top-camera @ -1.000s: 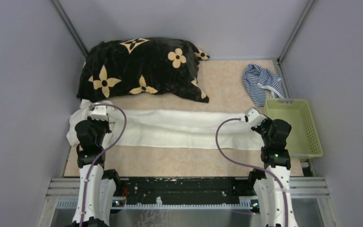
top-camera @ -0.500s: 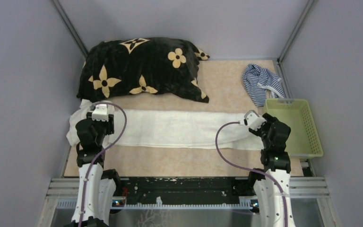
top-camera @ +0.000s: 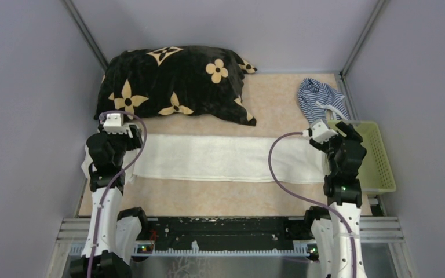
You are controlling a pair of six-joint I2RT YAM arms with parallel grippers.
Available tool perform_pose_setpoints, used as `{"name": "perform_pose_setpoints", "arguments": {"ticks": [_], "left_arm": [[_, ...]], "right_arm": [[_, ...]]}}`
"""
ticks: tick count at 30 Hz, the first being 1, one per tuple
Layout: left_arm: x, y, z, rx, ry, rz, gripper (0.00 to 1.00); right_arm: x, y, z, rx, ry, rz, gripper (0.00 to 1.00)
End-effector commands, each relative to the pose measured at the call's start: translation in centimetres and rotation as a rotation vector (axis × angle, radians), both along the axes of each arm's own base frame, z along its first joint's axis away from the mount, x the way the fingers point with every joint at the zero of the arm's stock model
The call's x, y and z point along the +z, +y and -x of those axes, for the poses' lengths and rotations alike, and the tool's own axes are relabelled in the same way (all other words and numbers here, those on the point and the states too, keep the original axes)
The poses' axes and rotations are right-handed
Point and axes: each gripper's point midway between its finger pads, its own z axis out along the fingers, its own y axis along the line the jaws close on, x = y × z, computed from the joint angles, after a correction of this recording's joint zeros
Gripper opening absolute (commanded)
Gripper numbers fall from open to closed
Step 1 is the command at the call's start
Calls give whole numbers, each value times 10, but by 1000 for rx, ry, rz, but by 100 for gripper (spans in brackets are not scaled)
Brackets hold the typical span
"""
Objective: Roll the towels
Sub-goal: Fold the towel at the center of the board.
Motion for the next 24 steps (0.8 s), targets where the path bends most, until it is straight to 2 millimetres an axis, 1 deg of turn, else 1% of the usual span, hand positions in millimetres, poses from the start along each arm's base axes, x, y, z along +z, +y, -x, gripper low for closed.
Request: {"name": "perform_pose_setpoints", "arguments": {"ticks": [1,3,4,6,8,9,11,13,15,17,19,21,24], "left_arm": [[30,-16,-12,-47,-80,126,77],[29,-20,-13,-56,-70,151,77],[27,-23,-14,-62,-59,169,77],[20,-31,-17,-90,-20,214,77],[8,-45,-21,-141,46,273,77],[-1,-51,-23,-153,90,309,77],[-17,-64,-27,-167,180,371,76],[-33,-81,-31,-180,261,392,76],[-48,-98,-35,-184,332,364,75],[-64,-110,-37,-177,408,340,75],[-81,-119,-40,-166,494,357,75],[-94,-124,-42,-150,552,380,75],[-114,-128,-44,-121,613,396,75]], "right_arm": [[80,0,-3,-2,-207,-13,72],[82,10,-5,56,-163,-2,77],[81,16,-7,76,-149,-19,82],[77,27,-11,111,-130,-96,86],[71,41,-17,137,-127,-244,87],[70,50,-21,150,-129,-361,86],[66,73,-30,189,-98,-590,84],[55,96,-39,211,-28,-766,83],[39,113,-49,184,62,-871,83],[17,125,-55,137,172,-911,83],[-6,128,-59,39,258,-956,83],[-32,132,-59,-28,348,-1000,83],[-69,129,-58,-154,438,-1030,82]]}}
